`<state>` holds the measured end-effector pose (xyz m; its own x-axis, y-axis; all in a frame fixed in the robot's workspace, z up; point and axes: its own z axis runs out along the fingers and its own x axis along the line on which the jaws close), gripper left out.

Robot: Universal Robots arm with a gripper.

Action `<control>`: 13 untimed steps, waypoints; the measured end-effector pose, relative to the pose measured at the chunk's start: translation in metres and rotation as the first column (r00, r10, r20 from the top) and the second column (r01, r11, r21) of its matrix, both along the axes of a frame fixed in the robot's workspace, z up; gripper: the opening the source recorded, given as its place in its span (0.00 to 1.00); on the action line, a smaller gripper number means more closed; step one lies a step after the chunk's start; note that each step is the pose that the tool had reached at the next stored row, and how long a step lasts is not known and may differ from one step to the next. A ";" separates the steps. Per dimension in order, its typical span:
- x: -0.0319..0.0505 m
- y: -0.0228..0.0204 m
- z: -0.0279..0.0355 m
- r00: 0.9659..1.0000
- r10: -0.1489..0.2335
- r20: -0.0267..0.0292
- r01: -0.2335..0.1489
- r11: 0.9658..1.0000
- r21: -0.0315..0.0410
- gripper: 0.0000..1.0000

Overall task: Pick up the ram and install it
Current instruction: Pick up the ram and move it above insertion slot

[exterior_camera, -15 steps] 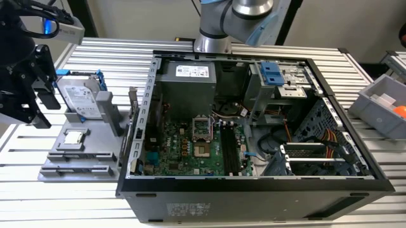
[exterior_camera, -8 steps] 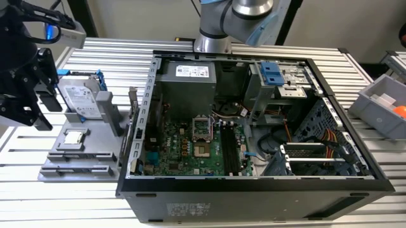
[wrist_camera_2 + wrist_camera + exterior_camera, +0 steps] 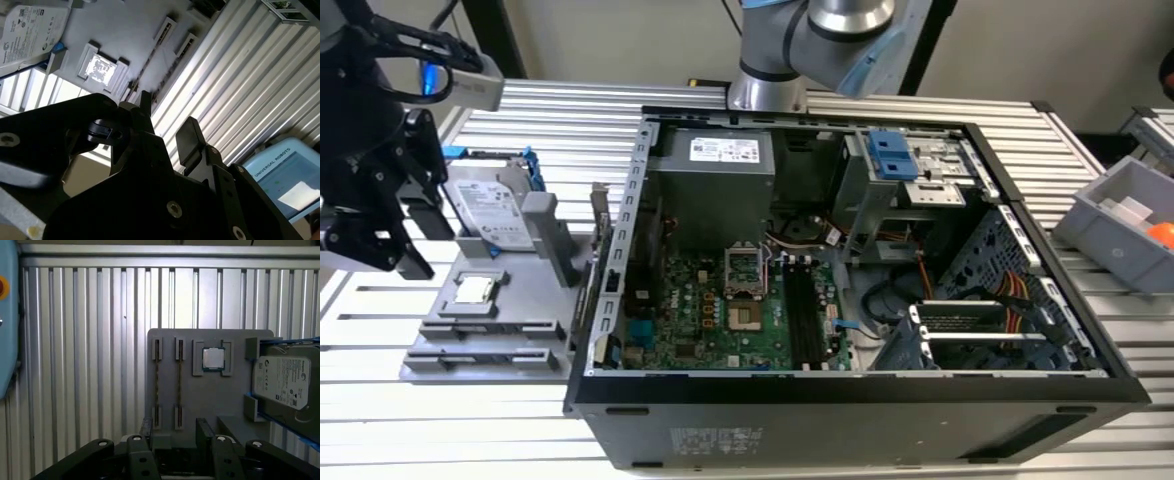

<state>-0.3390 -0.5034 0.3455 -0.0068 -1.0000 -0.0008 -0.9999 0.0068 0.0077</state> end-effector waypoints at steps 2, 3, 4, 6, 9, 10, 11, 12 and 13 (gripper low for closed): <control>0.0000 0.0000 -0.0015 1.000 -0.001 0.000 0.001 1.000 0.000 1.00; 0.0000 0.0000 -0.0023 1.000 -0.001 0.000 0.001 1.000 0.000 1.00; 0.0000 0.0000 -0.0030 1.000 -0.002 0.000 0.002 1.000 0.000 1.00; 0.0000 0.0000 -0.0046 1.000 -0.002 0.000 0.002 1.000 0.000 1.00; 0.0000 0.0001 -0.0070 1.000 -0.003 0.000 0.003 1.000 0.000 1.00; 0.0000 0.0000 -0.0077 1.000 -0.003 0.000 0.003 1.000 0.000 1.00; 0.0000 0.0000 -0.0086 1.000 -0.003 0.000 0.003 1.000 0.000 1.00; 0.0000 0.0000 -0.0093 1.000 -0.003 0.000 0.003 1.000 0.000 1.00; 0.0000 0.0000 -0.0102 1.000 -0.003 0.000 0.003 1.000 0.000 1.00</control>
